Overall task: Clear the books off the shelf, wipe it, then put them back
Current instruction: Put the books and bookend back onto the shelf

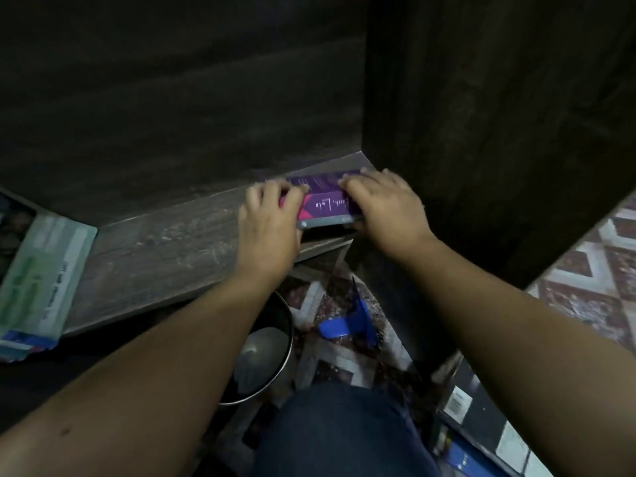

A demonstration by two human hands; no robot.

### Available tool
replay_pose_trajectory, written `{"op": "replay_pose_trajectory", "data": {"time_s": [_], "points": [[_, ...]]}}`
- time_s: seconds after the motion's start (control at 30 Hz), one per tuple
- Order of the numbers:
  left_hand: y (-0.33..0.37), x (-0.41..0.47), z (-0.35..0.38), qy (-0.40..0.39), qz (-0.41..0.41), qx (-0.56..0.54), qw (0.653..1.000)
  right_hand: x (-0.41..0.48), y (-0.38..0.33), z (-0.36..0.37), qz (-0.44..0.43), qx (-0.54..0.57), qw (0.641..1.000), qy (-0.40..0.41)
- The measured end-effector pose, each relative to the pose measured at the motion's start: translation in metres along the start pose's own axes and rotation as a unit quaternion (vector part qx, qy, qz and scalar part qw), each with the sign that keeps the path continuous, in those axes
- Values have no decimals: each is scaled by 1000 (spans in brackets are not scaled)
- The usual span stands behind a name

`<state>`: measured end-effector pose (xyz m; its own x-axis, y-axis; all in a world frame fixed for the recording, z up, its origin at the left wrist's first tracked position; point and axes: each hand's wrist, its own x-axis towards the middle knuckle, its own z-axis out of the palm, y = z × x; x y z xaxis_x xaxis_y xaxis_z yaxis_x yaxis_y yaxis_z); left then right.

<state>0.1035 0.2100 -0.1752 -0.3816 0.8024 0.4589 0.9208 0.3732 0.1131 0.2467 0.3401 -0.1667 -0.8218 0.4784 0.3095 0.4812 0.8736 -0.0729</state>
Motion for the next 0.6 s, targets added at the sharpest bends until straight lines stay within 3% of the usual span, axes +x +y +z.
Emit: {"op": "replay_pose_trajectory", "data": {"time_s": [0.1, 0.23, 0.4, 0.6], "points": [[-13, -14, 34, -64, 36, -57, 996, 0, 22, 22, -23, 28, 995, -96], [-24, -23, 53, -74, 39, -124, 989, 5, 40, 25, -28, 85, 983, -159], [-22, -12, 57, -15, 19, -171, 985, 12, 51, 28, -56, 57, 984, -156], [-12, 31, 55, -29, -70, -168, 983, 37, 38, 39, 28, 43, 997, -60]]}}
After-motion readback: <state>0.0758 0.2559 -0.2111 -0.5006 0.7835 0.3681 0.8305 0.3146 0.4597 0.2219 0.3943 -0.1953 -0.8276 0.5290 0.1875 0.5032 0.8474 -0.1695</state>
